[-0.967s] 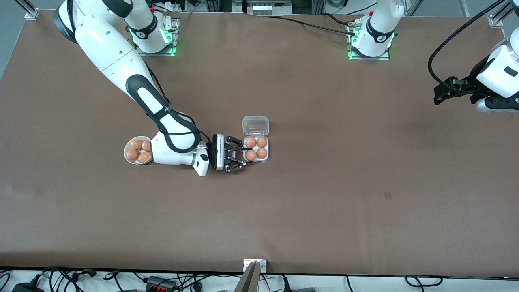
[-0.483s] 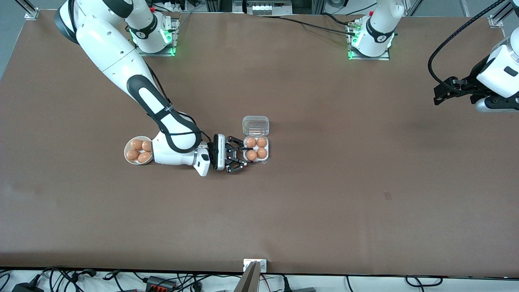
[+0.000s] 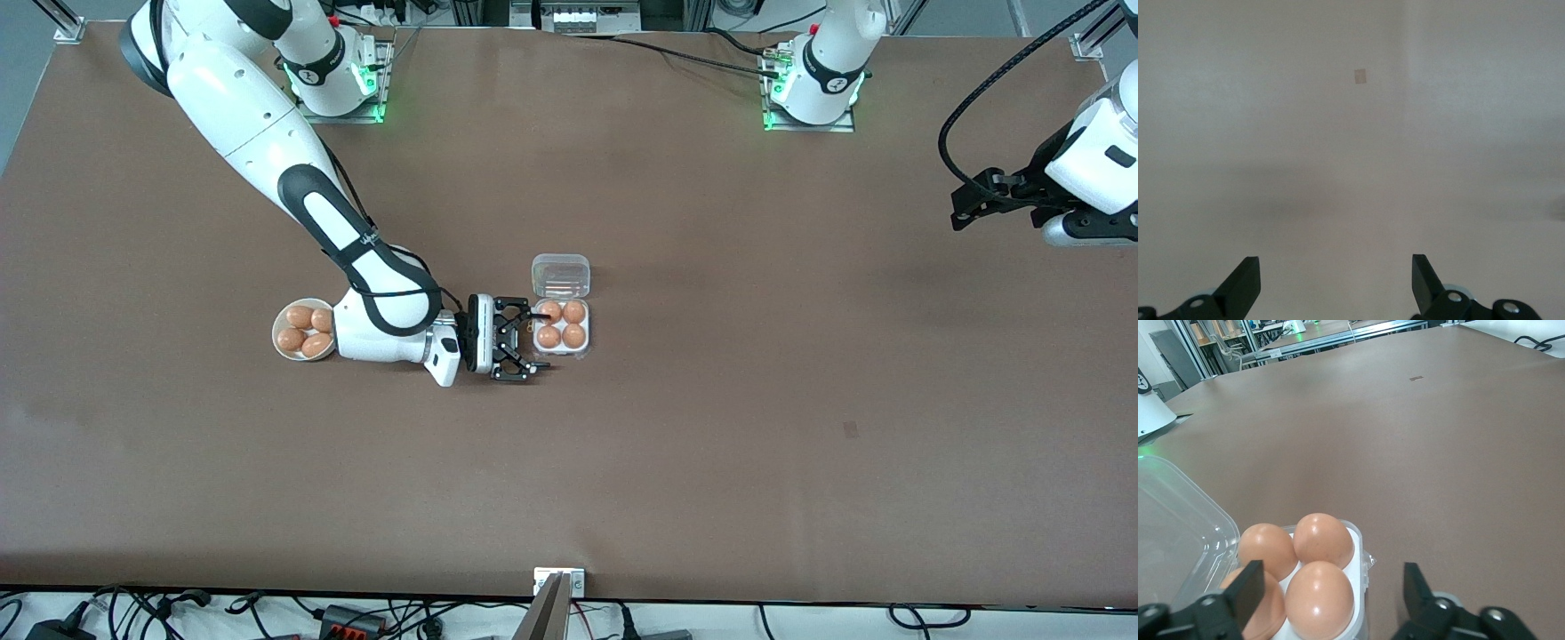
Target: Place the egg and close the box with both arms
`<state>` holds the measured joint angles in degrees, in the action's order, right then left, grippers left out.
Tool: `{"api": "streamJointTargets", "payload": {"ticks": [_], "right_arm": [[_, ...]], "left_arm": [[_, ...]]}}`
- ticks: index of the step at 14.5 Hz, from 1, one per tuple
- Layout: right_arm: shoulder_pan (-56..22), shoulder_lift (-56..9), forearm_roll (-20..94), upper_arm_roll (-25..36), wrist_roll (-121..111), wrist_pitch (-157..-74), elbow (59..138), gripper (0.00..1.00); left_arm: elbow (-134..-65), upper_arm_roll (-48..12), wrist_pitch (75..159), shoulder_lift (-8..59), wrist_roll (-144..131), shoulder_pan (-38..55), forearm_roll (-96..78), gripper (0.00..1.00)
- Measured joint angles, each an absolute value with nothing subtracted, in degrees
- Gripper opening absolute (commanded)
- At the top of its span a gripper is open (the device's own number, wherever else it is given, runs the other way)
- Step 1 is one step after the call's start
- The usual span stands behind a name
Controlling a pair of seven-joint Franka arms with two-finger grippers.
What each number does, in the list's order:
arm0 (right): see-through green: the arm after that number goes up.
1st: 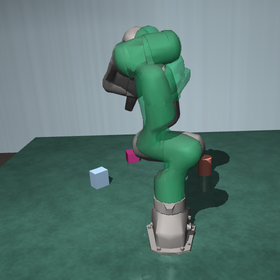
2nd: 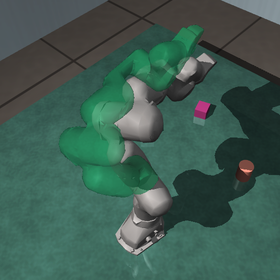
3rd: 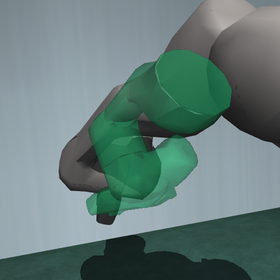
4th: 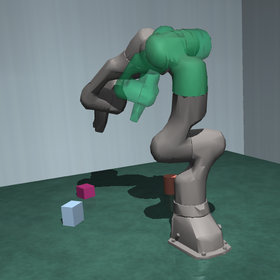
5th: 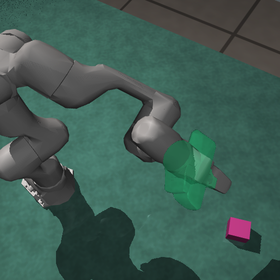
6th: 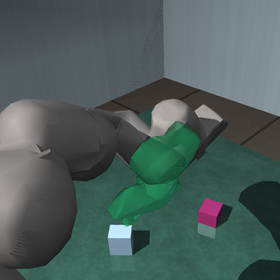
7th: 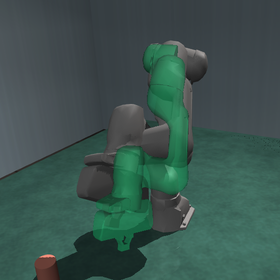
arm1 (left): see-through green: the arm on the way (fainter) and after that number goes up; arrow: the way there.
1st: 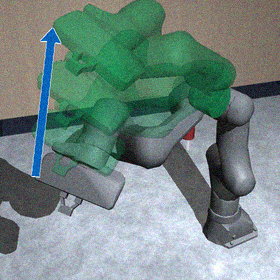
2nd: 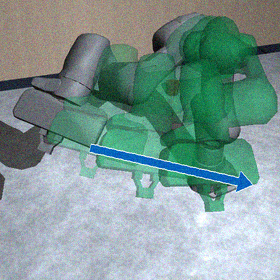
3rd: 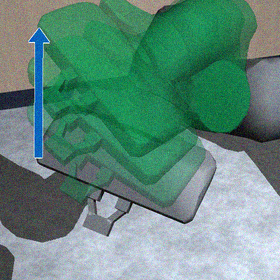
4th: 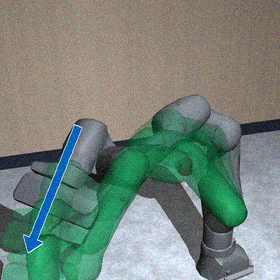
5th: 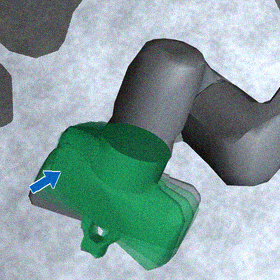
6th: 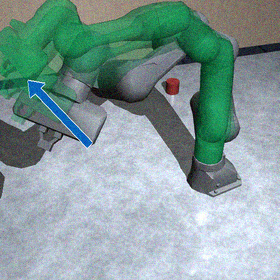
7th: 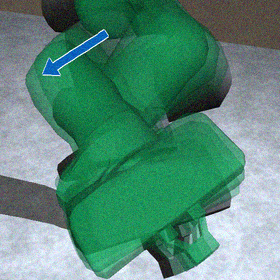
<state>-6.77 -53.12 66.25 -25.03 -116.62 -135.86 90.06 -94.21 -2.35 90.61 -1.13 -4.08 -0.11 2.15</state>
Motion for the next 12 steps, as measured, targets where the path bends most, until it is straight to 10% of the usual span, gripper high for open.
{"api": "streamJointTargets", "payload": {"ticks": [12], "right_arm": [[-3.22, -46.99, 48.15, -24.92, -78.64, -133.0, 87.4, 1.0]], "left_arm": [[-94.21, -2.35, 90.61, -1.13, -4.08, -0.11, 2.15, 1.0]]}}
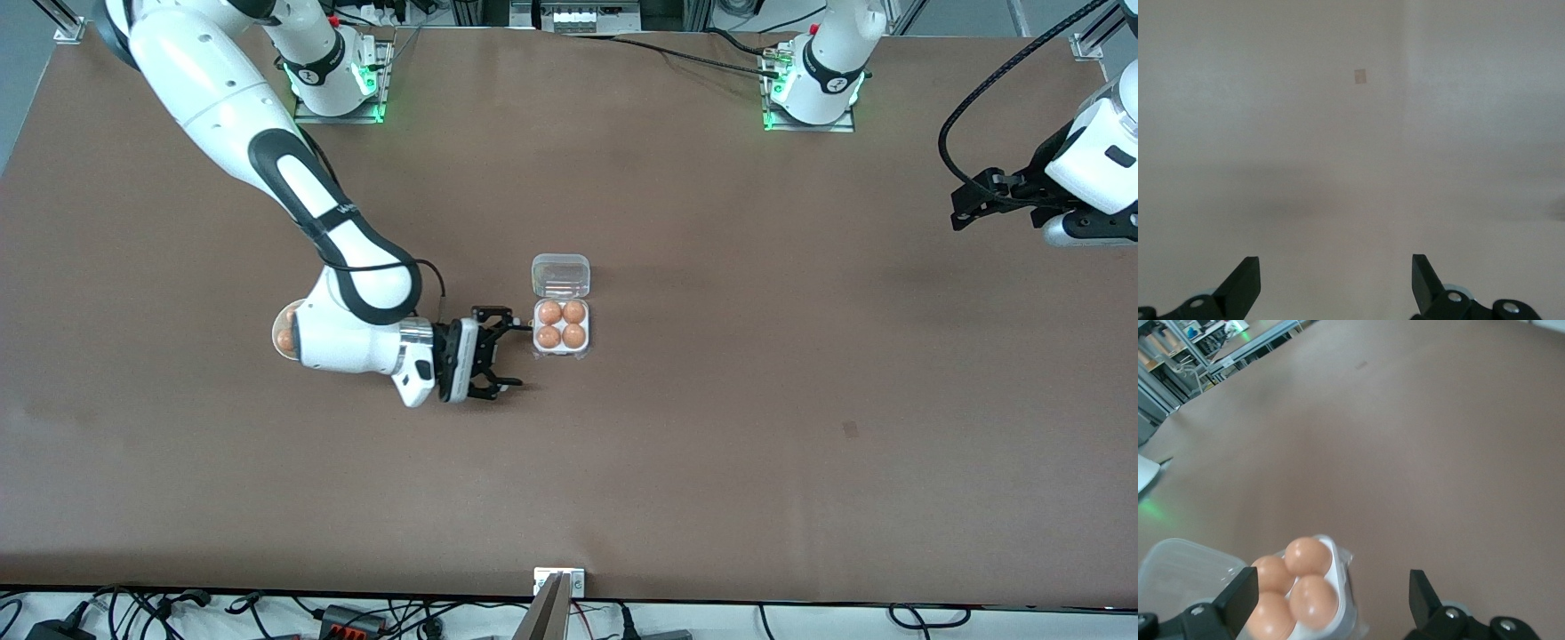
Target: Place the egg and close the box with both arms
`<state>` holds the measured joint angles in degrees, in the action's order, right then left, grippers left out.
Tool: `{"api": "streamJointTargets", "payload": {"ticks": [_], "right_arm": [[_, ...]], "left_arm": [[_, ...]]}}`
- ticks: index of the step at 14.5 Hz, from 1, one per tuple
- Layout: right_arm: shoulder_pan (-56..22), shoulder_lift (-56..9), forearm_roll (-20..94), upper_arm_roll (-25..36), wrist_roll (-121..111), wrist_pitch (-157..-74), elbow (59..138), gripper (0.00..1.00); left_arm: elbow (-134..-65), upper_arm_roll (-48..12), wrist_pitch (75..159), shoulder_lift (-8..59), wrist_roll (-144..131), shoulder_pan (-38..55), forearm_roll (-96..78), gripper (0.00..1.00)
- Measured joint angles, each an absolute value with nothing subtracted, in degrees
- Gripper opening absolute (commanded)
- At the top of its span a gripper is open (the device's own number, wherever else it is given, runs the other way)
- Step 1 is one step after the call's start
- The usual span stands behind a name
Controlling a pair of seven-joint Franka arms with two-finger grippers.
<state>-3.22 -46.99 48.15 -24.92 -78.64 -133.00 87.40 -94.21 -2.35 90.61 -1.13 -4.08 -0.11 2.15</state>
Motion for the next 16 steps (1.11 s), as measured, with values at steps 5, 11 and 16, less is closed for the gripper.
{"api": "streamJointTargets", "payload": {"ticks": [5, 11, 16], "right_arm": [[1.19, -46.15, 29.62, -24.91, -46.07, -124.37, 81.05, 1.0], [2.65, -45.98, 18.1, -24.72, -13.15, -115.05, 74.31, 1.0], [6.81, -45.82, 7.11, -24.58, 3.42, -107.18, 73.36, 1.0]], "left_arm": [[-94.2, -2.35, 90.61, -1.13, -4.08, -0.11, 2.15, 1.0], [-94.2, -2.35, 90.61, -1.13, -4.08, -0.11, 2.15, 1.0], [-94.2, -2.35, 90.61, -1.13, -4.08, -0.11, 2.15, 1.0]]}}
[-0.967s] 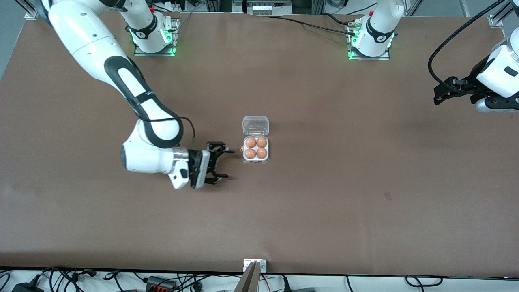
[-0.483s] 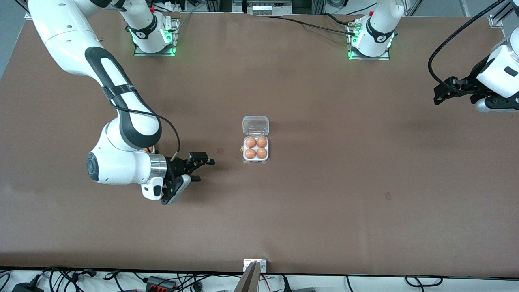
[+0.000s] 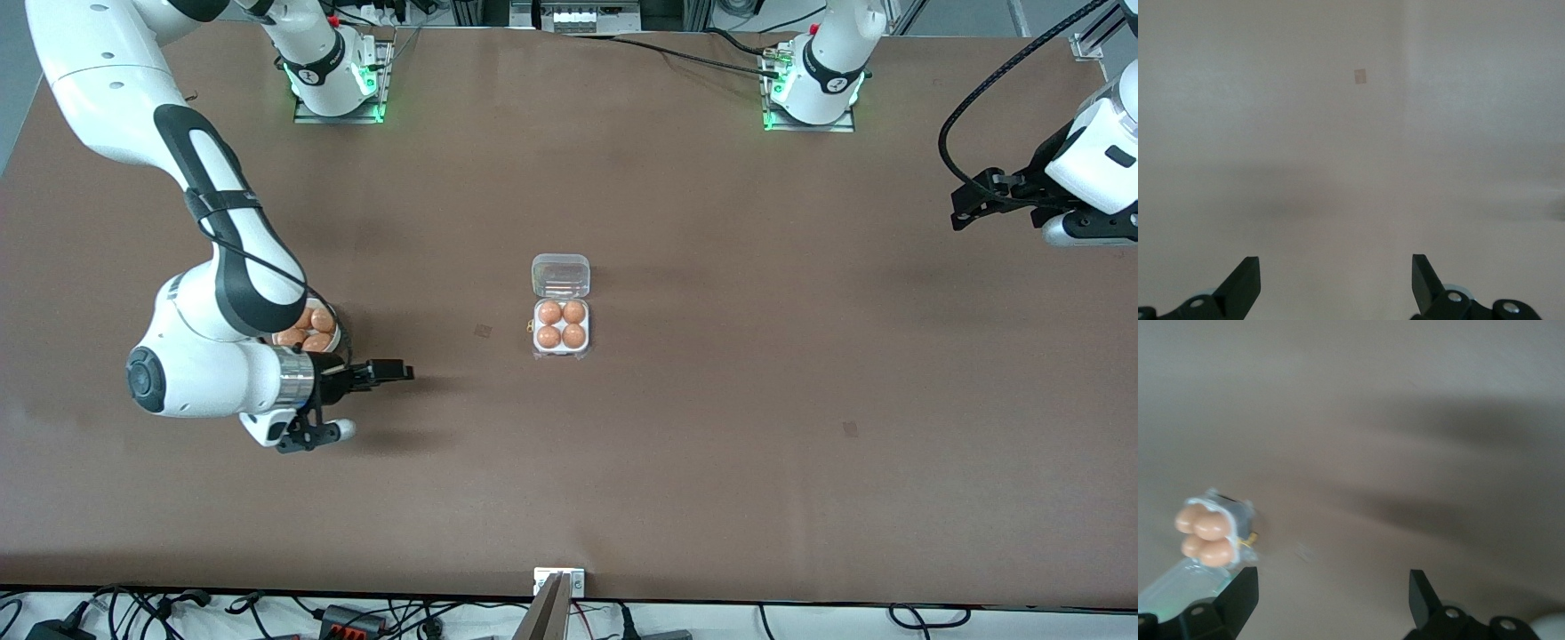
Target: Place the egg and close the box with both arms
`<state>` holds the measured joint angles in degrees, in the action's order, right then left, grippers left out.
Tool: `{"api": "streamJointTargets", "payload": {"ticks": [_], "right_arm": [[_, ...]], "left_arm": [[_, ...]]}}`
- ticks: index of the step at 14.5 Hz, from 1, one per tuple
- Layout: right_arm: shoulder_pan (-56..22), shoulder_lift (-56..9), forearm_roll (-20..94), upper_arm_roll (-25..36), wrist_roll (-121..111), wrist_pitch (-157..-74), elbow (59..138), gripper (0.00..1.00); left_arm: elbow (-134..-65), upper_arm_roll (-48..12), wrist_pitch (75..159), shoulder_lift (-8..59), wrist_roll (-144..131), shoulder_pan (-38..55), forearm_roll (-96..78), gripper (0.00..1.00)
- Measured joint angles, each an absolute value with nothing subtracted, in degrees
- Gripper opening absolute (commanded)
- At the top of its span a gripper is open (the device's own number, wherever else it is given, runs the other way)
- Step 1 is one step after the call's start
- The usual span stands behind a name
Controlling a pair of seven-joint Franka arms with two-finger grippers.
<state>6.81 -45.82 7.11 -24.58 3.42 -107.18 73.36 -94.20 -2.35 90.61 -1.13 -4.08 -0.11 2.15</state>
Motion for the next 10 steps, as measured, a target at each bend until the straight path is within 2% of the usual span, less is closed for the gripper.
{"api": "streamJointTargets", "payload": {"ticks": [6, 10], "right_arm": [[6.75, -39.47, -3.08, -24.94, 14.31, -89.69, 66.37, 1.0], [8.25, -38.12, -5.75, -24.7, 14.83, -83.52, 62.06, 1.0]], "left_arm": [[-94.19, -2.35, 90.59, -1.13, -4.08, -0.11, 2.15, 1.0], [-94.19, -2.35, 90.45, -1.13, -4.08, -0.11, 2.15, 1.0]]}}
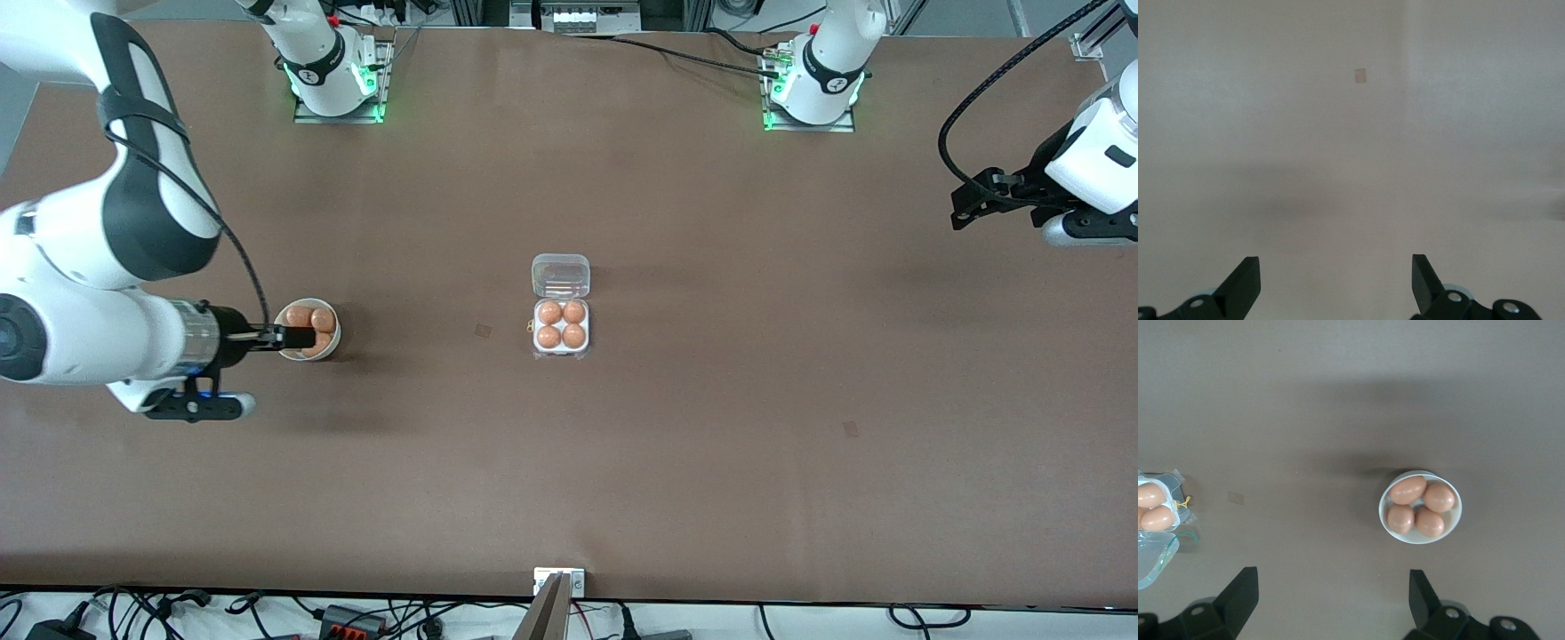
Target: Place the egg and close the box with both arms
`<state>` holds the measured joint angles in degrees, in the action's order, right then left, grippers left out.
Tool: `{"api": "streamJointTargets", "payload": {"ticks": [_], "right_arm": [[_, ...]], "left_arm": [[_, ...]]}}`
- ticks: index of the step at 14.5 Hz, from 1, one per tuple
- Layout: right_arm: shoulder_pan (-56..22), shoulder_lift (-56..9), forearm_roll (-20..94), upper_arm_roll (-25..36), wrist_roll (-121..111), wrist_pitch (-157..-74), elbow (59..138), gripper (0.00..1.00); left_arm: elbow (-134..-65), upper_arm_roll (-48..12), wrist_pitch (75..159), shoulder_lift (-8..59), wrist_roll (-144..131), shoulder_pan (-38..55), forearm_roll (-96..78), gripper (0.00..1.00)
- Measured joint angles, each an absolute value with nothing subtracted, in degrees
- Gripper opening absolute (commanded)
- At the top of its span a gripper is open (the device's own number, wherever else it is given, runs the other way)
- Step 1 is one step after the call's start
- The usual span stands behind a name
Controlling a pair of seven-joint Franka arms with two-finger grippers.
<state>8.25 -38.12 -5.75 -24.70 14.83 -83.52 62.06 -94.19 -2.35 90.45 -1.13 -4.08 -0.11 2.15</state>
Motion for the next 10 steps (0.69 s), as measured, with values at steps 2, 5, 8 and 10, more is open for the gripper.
{"api": "streamJointTargets", "payload": {"ticks": [2, 5, 8, 10], "right_arm": [[8.67, -37.26, -6.0, -24.11, 15.01, -83.37, 60.7, 1.0], [6.97, -34.04, -6.01, -19.15, 15.01, -83.54, 60.73, 1.0], [3.81, -30.8, -6.01, -11.87, 15.01, -85.52, 63.07, 1.0], [3.01, -28.32, -6.01, -7.98, 14.32, -88.27, 65.06, 1.0]], "left_arm": [[-94.19, -2.35, 90.3, -1.13, -4.08, -0.1, 2.15, 1.0], [-94.19, -2.43, 90.04, -1.1, -4.08, 0.2, 2.15, 1.0], [-94.18, -2.61, 89.91, -0.04, -4.07, 0.38, 2.15, 1.0], [-93.93, -2.62, 89.95, 1.49, -3.88, 0.36, 2.15, 1.0]]}}
